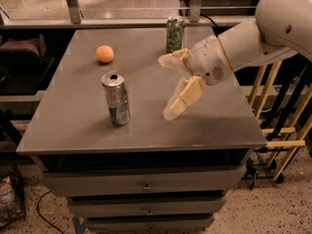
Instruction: Knock redbull can over
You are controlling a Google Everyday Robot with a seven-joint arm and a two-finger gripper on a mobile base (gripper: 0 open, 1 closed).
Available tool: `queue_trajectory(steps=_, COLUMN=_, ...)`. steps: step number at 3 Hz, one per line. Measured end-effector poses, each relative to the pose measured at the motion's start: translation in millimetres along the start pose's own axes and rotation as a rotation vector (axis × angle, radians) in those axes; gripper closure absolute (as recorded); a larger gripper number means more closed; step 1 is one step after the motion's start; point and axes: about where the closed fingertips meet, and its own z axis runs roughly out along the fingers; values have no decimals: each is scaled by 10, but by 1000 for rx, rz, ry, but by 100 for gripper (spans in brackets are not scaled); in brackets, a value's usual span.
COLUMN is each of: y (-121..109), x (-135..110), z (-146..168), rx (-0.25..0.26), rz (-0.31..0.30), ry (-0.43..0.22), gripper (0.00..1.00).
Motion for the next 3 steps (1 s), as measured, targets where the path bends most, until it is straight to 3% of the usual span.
queue_trajectory(steps=1, y=-6, x=-13, z=119, rx=-3, rz=-8, ry=-19, gripper=0)
queue_trajectory(steps=3, y=-125, x=-33, z=637, rx=-9, rz=-87, ry=-108, gripper=0)
